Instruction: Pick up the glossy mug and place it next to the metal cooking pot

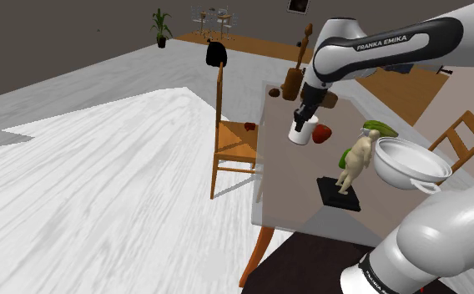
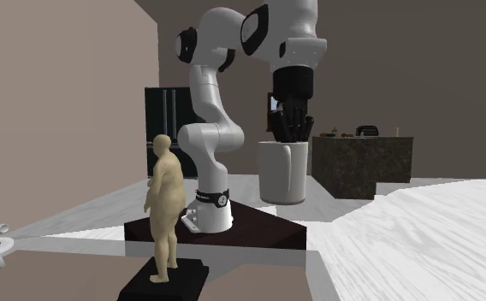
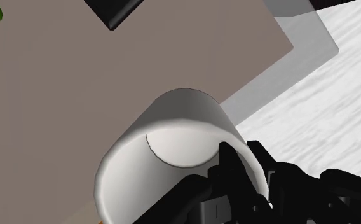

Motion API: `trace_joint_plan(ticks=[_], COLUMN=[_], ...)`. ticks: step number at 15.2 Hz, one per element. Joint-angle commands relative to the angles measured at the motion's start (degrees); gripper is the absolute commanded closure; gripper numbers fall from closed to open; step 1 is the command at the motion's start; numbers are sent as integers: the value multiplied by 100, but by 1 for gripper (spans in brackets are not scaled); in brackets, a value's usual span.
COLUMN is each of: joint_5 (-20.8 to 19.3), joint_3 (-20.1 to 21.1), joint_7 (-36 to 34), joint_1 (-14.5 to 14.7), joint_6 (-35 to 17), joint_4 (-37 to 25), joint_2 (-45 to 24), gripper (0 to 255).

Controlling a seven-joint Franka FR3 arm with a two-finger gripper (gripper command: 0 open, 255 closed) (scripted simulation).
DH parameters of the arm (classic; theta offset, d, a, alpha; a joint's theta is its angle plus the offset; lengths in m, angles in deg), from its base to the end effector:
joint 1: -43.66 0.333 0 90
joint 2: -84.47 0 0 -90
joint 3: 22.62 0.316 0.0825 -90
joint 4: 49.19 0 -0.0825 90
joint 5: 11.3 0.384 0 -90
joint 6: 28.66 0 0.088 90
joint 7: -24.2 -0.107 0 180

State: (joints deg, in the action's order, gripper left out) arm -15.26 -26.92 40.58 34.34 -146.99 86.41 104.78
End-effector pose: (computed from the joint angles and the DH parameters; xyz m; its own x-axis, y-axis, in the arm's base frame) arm 0.4302 -0.1094 0.4659 0.9957 0.0842 0.0395 0.0822 -0.9954 0.0496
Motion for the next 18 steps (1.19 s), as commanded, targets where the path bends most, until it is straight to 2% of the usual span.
trace_joint_plan(ticks=[1, 10, 18], joint_5=[-54, -558, -1162], joint_3=[-112, -891, -1716], joint_7=[159, 1183, 2231], joint_1=[-81, -681, -1338], joint_6=[44, 271, 532], joint_4=[181, 1044, 1342], joint_2=[234, 1397, 2066], gripper=[255, 255, 255])
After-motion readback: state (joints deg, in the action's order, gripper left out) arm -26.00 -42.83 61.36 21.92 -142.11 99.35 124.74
